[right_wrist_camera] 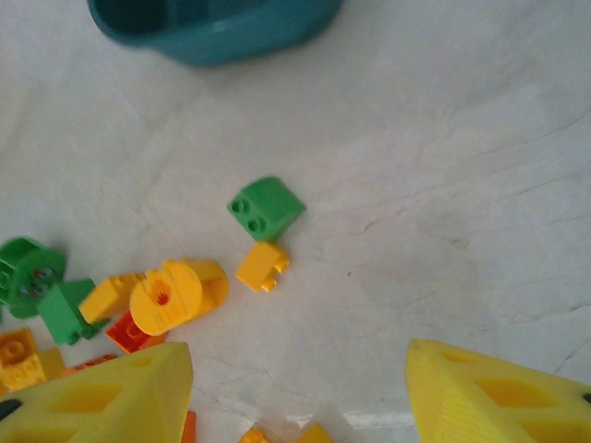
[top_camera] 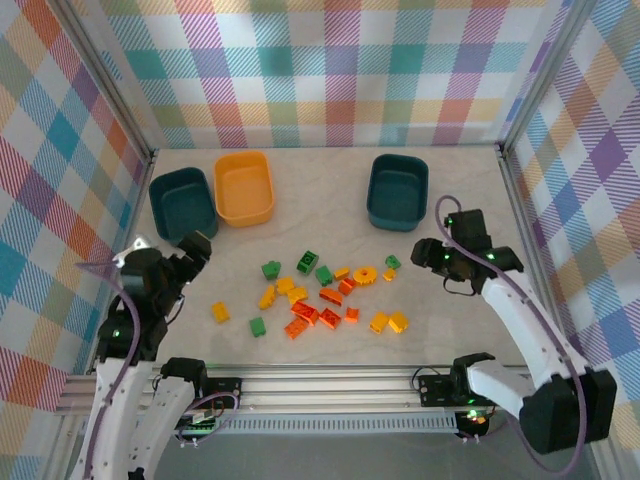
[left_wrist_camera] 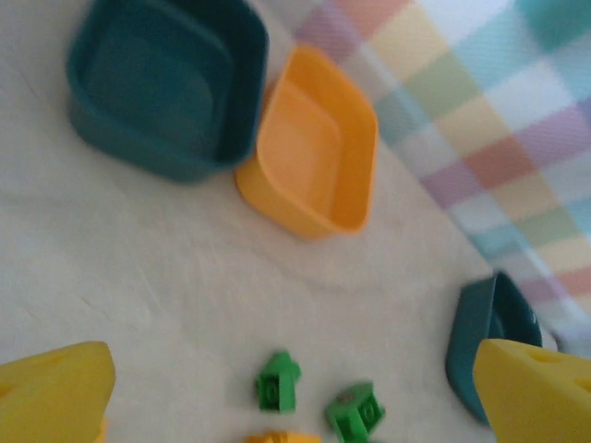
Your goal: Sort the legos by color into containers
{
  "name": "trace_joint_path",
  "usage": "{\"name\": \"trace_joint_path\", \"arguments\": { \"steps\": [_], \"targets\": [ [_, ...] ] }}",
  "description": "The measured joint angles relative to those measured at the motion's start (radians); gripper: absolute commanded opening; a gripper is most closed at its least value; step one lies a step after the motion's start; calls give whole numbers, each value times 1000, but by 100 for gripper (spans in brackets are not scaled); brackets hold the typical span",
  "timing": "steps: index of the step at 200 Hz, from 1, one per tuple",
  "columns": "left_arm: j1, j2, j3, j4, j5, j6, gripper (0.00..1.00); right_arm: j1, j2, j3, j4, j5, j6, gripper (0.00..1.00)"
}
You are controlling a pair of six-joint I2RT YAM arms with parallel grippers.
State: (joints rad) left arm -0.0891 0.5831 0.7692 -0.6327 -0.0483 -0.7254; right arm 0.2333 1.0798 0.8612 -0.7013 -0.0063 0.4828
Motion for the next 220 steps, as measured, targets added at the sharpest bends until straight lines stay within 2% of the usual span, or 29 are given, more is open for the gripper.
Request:
{"name": "trace_joint_path", "arguments": {
  "steps": [25, 51, 75, 107, 128, 153, 168, 220],
  "targets": [
    [-19, 151, -64, 79, 183, -24, 93, 61, 187, 39, 5, -2, -28, 68],
    [-85, 304, -67, 113, 276, -8, 92, 111, 405, 141, 12, 10, -77, 67],
    [-159, 373, -64, 123, 343, 12, 92, 137, 526, 224, 21, 37, -120, 66],
    [-286, 435, -57, 138, 385, 19, 92, 144, 637, 298, 27, 48, -164, 60],
    [-333, 471, -31, 131, 393, 23, 92, 144, 701, 321, 24, 47, -182, 57],
    [-346, 505, 21, 130, 395, 38, 92, 144, 734, 323, 11, 55, -186, 56],
    [-346, 515, 42, 133, 395, 39, 93, 144, 739, 323, 8, 62, -189, 52],
    [-348, 555, 52, 139, 388, 32, 93, 144, 771, 325, 16, 97, -210, 32]
  ]
}}
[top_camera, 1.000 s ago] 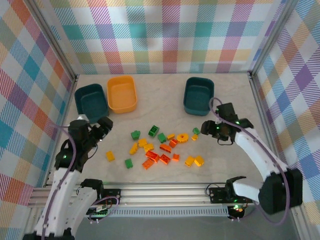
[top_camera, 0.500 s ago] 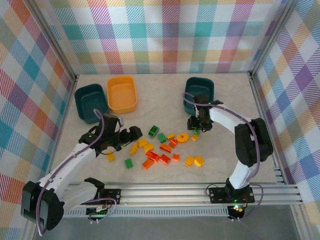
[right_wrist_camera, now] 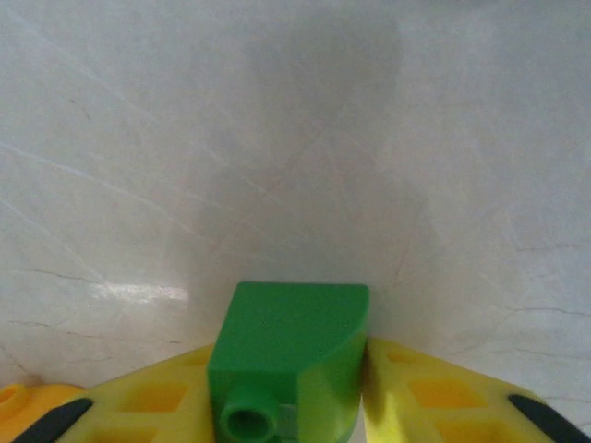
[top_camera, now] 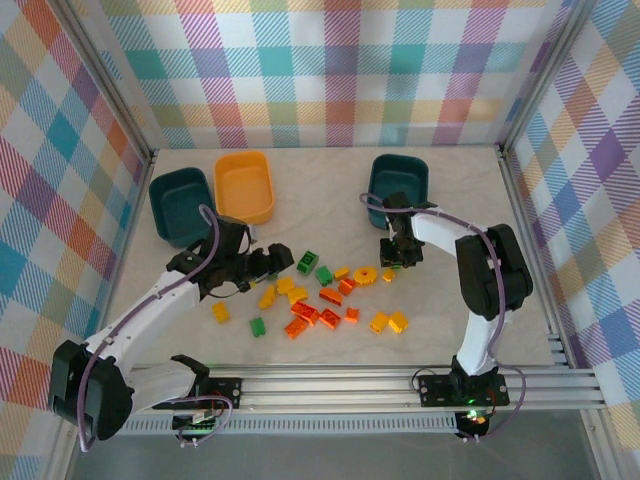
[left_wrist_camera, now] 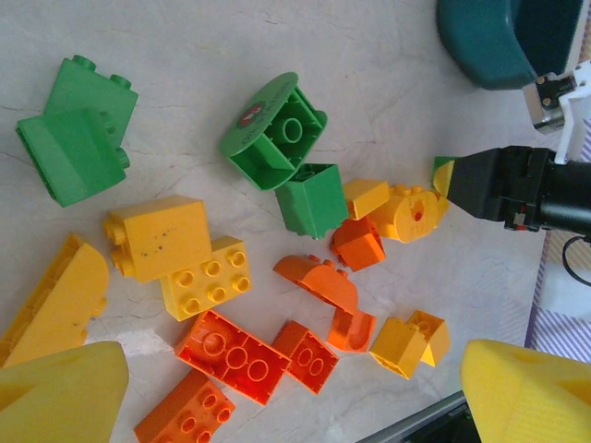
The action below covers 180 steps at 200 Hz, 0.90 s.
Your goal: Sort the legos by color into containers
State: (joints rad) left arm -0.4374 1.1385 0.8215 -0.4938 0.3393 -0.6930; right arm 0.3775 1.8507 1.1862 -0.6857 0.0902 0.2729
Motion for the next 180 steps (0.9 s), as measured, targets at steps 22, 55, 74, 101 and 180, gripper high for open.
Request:
{"name": "trace_joint_path", "arguments": {
  "steps": [22, 55, 74, 101, 180],
  "targets": [
    [-1, 0, 0, 2, -16, -9, 94, 0, -6, -1, 9, 8, -2, 28],
    [-1, 0, 0, 11, -38, -29, 94, 0, -14, -3, 37, 11, -2, 22],
    [-1, 13, 7, 9, -46, -33, 94, 0, -40, -10, 53, 11, -1, 21],
    [-1, 43, 37, -3, -64, -32, 94, 0, -130, -15, 60, 6, 3, 20],
    [-14, 219, 187, -115, -156, 8, 83, -106, 6, 382, 64, -27, 0, 20]
  ]
}}
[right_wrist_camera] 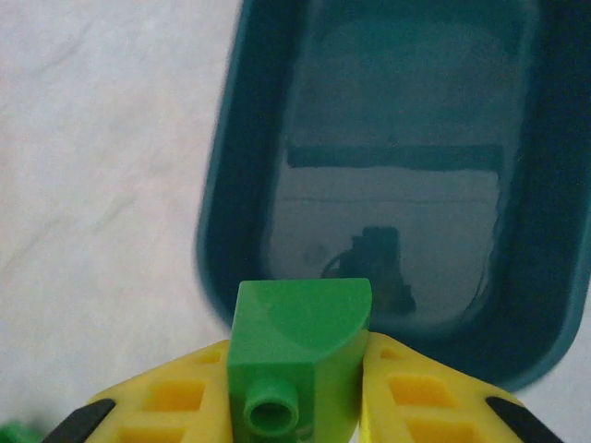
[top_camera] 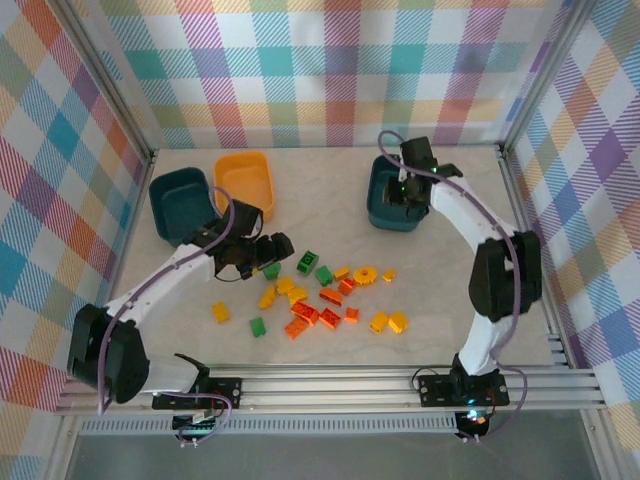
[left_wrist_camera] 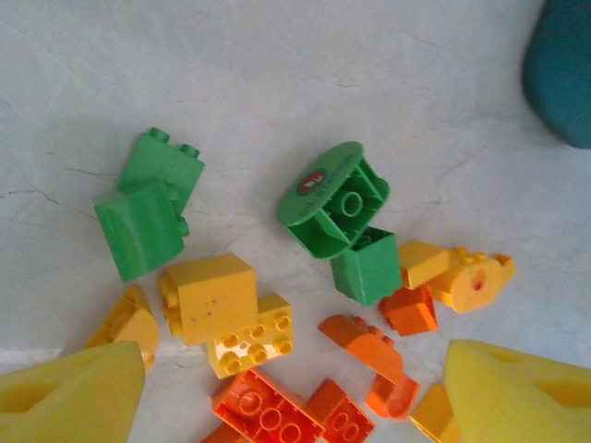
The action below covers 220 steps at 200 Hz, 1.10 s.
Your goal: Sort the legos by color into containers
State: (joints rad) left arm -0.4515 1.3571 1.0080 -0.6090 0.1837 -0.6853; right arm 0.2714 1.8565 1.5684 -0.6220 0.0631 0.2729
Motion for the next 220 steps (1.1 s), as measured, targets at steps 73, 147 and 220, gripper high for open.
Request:
{"name": "trace_joint_path", "arguments": {
  "steps": [73, 147, 220],
  "targets": [
    [-73, 273, 221, -124, -85, 166, 81, -61, 369, 380, -133, -49, -7, 53],
    [-116, 388, 309, -160, -119, 268, 79, -36, -3, 35, -32, -38, 27, 56],
    [-190, 496, 409, -173, -182, 365, 75, 16, -306, -433, 59, -80, 71, 57]
  ]
}}
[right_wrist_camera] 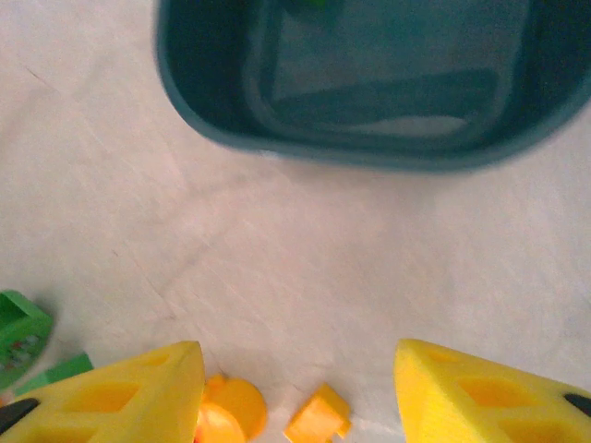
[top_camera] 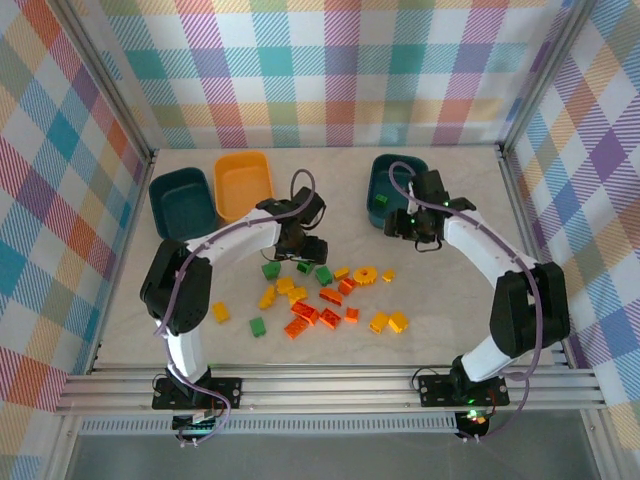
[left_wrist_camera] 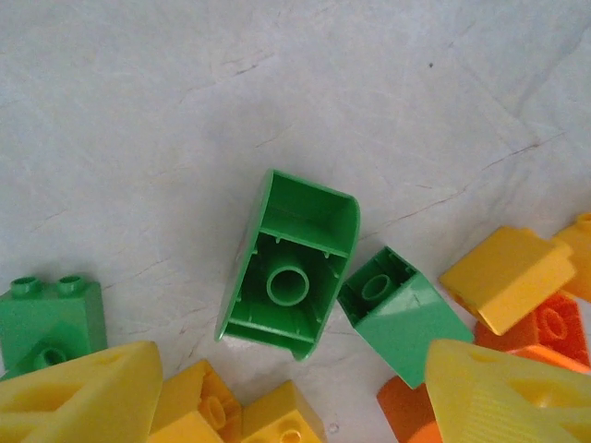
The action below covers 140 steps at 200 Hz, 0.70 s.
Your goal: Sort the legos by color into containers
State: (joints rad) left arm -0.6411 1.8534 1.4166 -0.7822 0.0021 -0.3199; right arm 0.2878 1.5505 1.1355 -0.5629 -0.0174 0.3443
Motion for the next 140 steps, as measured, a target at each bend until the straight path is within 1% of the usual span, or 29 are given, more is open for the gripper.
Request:
{"name": "trace_joint_path", "arguments": {
  "steps": [37, 63, 85, 104, 131, 140],
  "targets": [
    [0, 68, 14, 6, -17, 21, 69, 0, -39, -28, -1, -3, 0, 57],
    [0, 100, 21, 18, -29, 27, 68, 0, -58, -28, 3, -4, 0, 57],
    [0, 109, 21, 30, -43, 27, 62, 0, -59, -28, 3, -11, 0, 56],
    [0, 114, 21, 34, -51, 26, 53, 0, -59, -28, 3, -13, 0, 56],
    [0, 121, 21, 50, -58, 26, 49, 0, -60, -28, 3, -20, 0, 56],
    [0, 121, 21, 56, -57, 26, 46, 0, -60, -28, 3, -21, 0, 56]
  ]
}}
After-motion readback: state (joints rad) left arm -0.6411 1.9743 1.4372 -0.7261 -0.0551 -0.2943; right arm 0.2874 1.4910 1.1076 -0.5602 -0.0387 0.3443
